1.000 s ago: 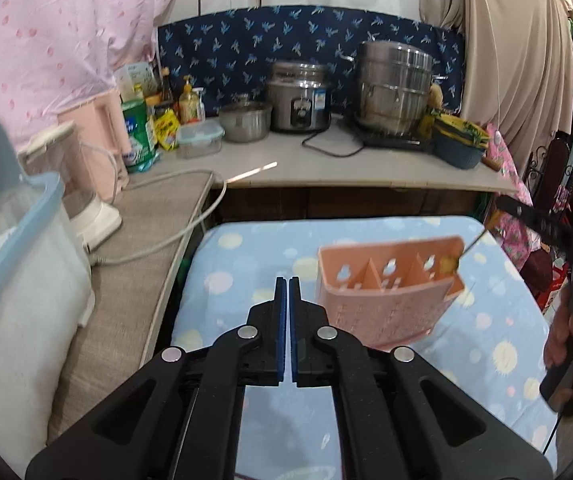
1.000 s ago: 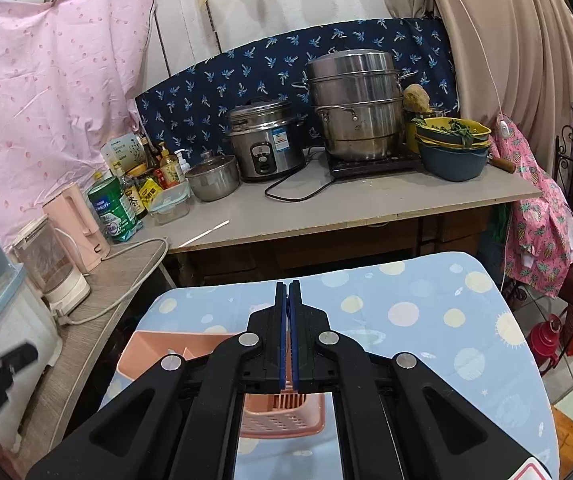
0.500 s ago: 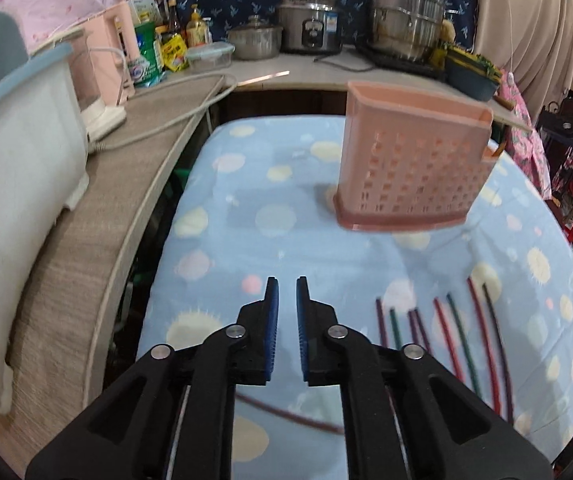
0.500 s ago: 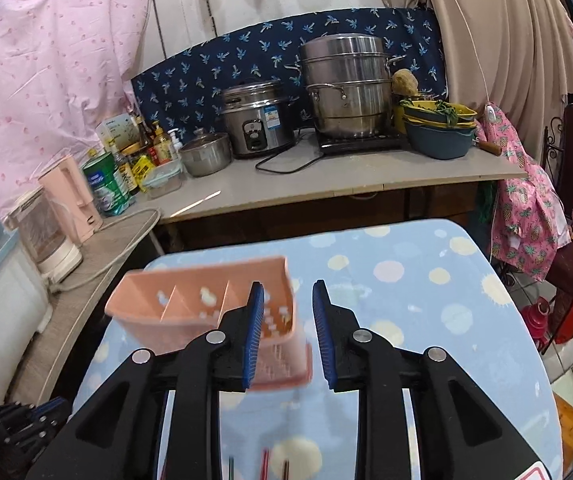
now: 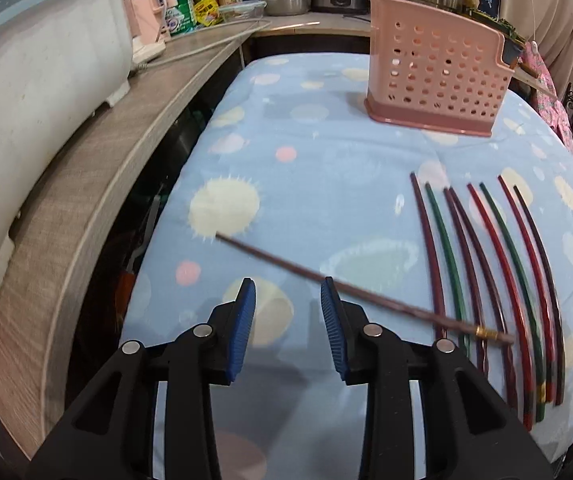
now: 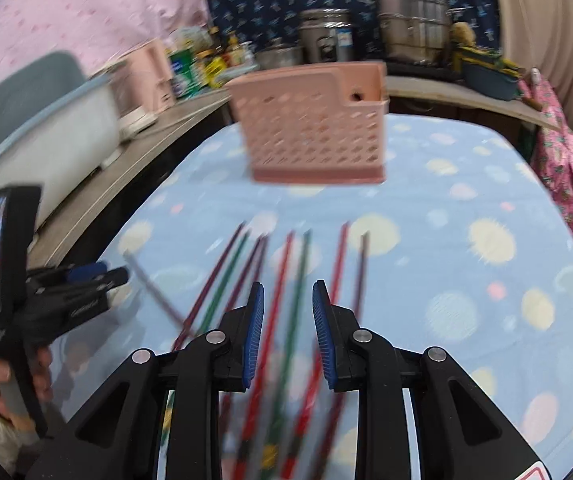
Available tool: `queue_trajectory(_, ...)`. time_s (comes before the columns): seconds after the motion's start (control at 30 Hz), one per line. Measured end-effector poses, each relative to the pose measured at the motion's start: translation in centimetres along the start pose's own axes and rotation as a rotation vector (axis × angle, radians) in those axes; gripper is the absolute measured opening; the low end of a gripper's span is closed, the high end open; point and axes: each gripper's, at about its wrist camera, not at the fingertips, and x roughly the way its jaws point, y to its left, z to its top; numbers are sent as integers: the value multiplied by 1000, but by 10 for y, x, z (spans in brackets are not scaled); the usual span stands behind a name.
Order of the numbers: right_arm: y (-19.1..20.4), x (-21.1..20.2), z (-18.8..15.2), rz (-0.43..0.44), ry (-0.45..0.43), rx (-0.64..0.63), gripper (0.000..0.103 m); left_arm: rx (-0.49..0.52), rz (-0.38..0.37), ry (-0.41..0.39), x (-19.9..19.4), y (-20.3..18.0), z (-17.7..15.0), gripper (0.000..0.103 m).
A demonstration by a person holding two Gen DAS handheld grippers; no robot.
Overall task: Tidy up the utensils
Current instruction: 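Grasp a dark red chopstick with the left tool while the right tool grasps a brown chopstick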
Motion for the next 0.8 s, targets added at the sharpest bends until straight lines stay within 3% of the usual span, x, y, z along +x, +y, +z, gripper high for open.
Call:
queue_trajectory(0.27, 33, 23, -26, 59, 63, -82, 25, -1, 28, 26, -6, -1, -25, 33)
queue_trajectory(0.53, 34, 43, -26, 86, 110, -142, 24, -19, 25, 57, -5, 5, -38, 34)
queue_trajectory(0.8, 36, 48, -32, 100, 138, -149, 16, -18, 13, 73, -7, 5, -47, 34)
